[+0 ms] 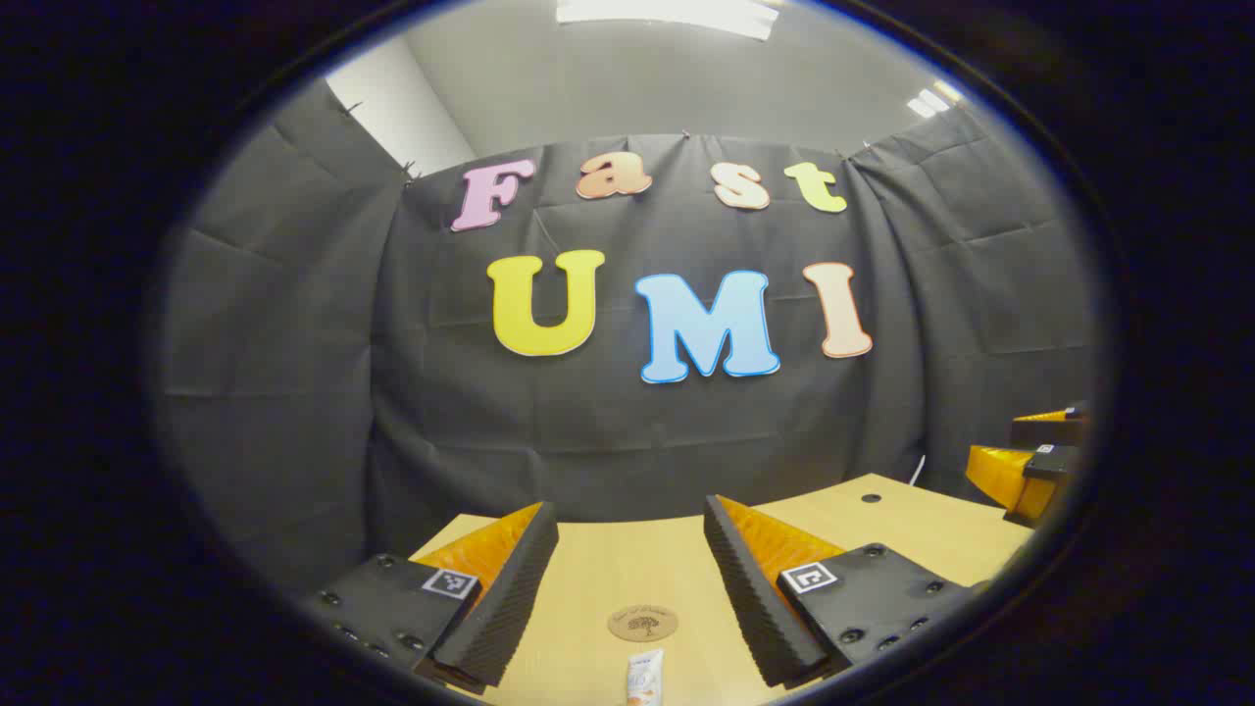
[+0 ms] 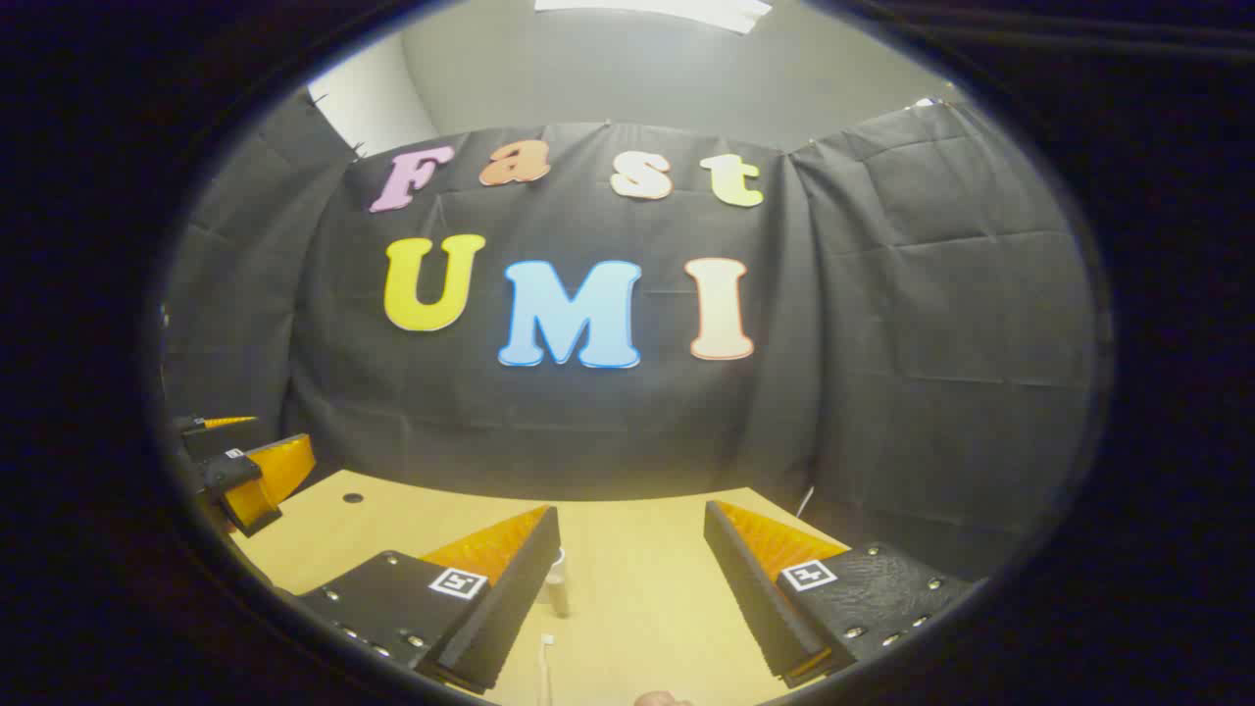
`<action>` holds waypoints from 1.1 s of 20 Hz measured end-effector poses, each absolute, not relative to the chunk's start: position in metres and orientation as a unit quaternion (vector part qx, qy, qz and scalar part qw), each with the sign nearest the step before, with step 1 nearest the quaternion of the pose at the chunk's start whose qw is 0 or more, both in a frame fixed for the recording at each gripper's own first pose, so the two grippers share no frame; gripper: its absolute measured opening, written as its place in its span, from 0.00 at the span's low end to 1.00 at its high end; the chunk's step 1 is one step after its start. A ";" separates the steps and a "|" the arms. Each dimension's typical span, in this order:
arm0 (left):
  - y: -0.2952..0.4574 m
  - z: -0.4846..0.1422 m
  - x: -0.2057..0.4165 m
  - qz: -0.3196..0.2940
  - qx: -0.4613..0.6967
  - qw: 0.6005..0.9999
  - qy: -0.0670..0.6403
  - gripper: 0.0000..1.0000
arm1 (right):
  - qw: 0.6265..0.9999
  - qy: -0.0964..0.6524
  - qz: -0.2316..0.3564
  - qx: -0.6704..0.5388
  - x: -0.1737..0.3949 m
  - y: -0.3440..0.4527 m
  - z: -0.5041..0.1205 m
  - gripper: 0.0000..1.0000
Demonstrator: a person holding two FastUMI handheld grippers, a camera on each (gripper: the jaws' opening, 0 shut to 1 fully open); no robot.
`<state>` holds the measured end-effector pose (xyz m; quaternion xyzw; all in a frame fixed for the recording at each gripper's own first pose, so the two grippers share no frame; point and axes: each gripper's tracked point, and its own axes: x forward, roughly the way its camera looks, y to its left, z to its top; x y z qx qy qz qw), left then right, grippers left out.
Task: Put the toothbrush and toothpaste on the desktop into the cup, then pick up the cup and place it on the coaster on the desktop.
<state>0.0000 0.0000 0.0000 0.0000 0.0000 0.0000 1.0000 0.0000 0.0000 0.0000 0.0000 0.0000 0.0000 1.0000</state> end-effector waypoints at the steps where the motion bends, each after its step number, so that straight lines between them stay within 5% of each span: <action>1: 0.002 -0.003 0.002 0.002 0.001 1.000 0.006 0.96 | 1.000 0.003 0.009 -0.003 0.001 0.009 0.004 0.93; 14: -0.001 -0.022 0.023 0.010 -0.050 0.998 0.049 0.96 | 0.996 0.075 0.049 0.003 0.025 0.024 -0.019 0.93; 22: -0.012 -0.076 0.045 -0.012 -0.047 0.988 0.148 0.96 | 0.975 0.207 0.082 0.015 0.034 0.041 -0.082 0.93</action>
